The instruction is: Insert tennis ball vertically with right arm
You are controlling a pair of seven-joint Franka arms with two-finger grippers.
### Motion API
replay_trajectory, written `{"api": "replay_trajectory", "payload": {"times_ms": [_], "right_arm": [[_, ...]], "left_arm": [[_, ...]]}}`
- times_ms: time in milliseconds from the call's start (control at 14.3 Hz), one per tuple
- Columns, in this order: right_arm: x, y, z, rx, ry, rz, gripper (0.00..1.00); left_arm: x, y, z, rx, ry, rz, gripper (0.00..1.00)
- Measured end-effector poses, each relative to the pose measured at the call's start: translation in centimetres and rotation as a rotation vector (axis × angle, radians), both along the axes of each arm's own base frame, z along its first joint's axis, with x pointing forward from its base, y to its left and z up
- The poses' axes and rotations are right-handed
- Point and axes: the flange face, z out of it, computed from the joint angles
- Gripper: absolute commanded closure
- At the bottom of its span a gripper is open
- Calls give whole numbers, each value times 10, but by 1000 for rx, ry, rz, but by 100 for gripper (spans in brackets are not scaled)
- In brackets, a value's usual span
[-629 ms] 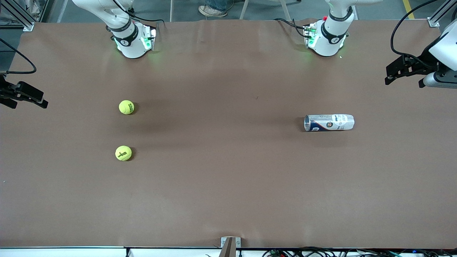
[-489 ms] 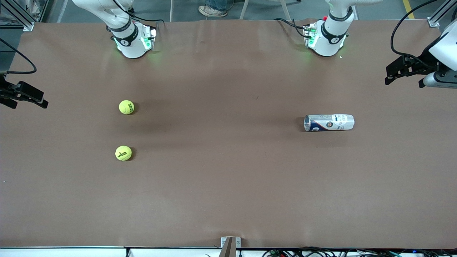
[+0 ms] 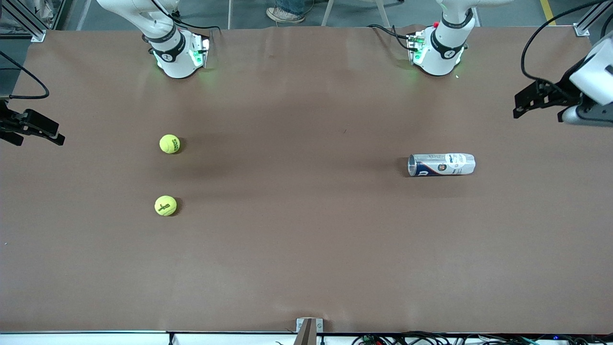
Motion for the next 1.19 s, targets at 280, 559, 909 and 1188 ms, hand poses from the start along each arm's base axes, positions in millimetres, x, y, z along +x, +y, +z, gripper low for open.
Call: {"api": "replay_trajectory", "payload": {"times_ms": [280,559,909,1188], "right_arm": [[-1,2,-1,1,9,4,0],[1,6,-8,3,22,10,0],[16,19,-82,5,31,26,0],[19,32,-155,-1,-12,39,0]], "left_arm": [[21,-3,-33,41,20,158,0],[29,-26,-67,133,33,350,0],[34,-75,-128,265,-7,656,0],[35,-118,-195,427,-126,906,0]]}}
